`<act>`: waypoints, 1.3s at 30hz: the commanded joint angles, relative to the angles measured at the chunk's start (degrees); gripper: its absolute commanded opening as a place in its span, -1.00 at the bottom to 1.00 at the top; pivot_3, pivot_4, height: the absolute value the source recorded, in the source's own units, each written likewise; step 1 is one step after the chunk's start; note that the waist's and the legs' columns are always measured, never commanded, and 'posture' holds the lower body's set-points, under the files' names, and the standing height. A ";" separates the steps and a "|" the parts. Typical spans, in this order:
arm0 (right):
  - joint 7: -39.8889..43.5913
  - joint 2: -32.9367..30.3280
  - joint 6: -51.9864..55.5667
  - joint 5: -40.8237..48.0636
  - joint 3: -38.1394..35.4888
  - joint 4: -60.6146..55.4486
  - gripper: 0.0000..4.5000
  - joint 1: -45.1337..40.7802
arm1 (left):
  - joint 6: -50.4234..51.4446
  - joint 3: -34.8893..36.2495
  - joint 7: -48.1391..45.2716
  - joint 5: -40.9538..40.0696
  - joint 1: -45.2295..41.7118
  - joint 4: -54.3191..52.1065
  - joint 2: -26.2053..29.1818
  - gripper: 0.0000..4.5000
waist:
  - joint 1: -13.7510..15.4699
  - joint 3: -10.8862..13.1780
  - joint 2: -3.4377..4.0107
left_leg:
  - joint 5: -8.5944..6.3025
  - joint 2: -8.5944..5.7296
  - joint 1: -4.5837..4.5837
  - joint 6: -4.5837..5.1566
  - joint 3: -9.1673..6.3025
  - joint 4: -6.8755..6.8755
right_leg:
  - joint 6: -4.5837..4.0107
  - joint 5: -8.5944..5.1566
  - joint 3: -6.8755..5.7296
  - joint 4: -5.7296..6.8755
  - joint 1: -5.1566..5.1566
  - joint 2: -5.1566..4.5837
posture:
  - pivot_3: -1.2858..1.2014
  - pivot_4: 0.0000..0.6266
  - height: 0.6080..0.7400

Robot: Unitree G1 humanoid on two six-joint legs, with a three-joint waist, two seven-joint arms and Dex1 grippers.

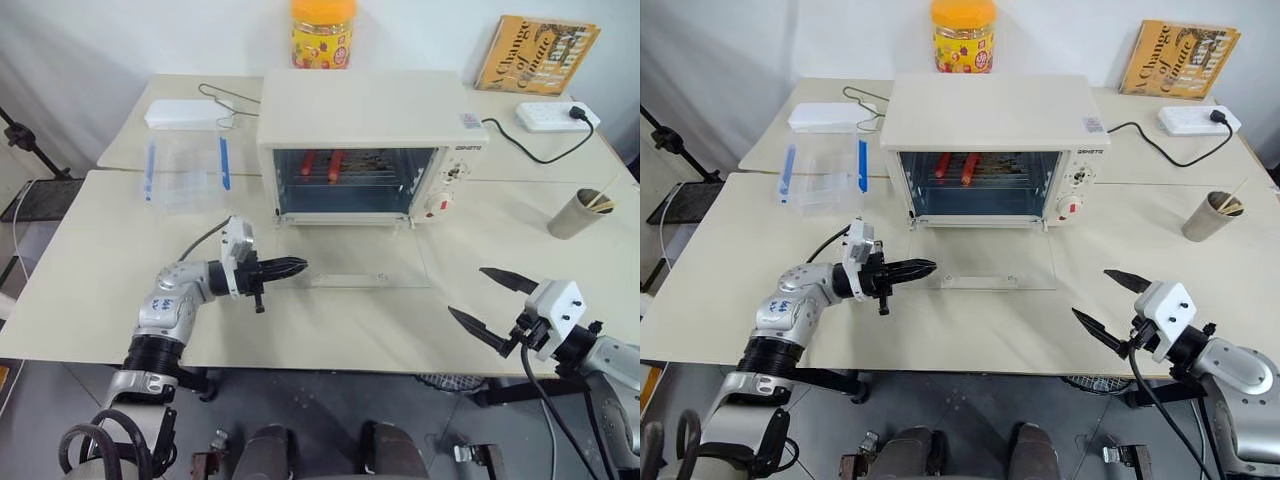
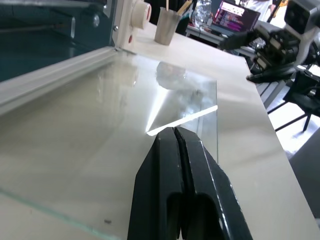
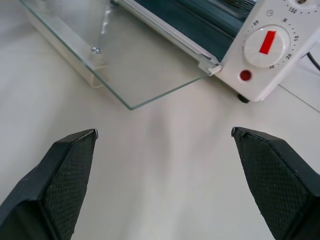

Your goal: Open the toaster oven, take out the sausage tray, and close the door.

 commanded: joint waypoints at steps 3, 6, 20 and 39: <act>-9.85 1.09 7.75 -11.81 10.62 -4.14 1.00 -15.56 | -5.03 2.68 0.35 -1.37 5.39 -5.75 0.05 -0.83 | -0.57 -0.01 0.01 | 0.00 0.06 0.01 0.00 -0.11 0.01 | 0.00 0.00 -0.04 0.00 0.00 0.02 | 0.03 -0.52 1.00; -11.95 3.80 7.14 -17.17 17.81 -1.63 1.00 -23.44 | -3.75 5.24 1.96 -3.92 7.59 -9.71 0.15 -0.47 | -0.58 0.00 0.01 | -0.04 0.23 -0.04 -0.08 -0.12 0.04 | -0.01 0.00 -0.05 -0.04 -0.03 0.16 | 0.03 -0.52 1.00; -38.92 15.01 -5.62 -51.52 39.46 40.13 1.00 -54.76 | 5.74 16.70 16.84 -13.09 19.18 -34.06 2.19 0.98 | -2.12 0.00 0.01 | -0.09 0.41 -0.24 -0.16 -0.18 0.06 | -0.07 -0.03 -0.20 -0.09 -0.09 0.25 | 0.03 -0.52 1.00; -49.20 22.37 -8.03 -57.12 43.82 54.14 -0.61 -62.77 | -0.36 11.67 28.40 -5.48 17.78 -36.62 -2.27 1.00 | -2.50 0.01 0.03 | -0.11 0.50 -0.23 -0.24 -0.13 0.05 | -0.13 -0.06 -0.15 -0.14 -0.09 0.45 | 0.03 -0.52 1.00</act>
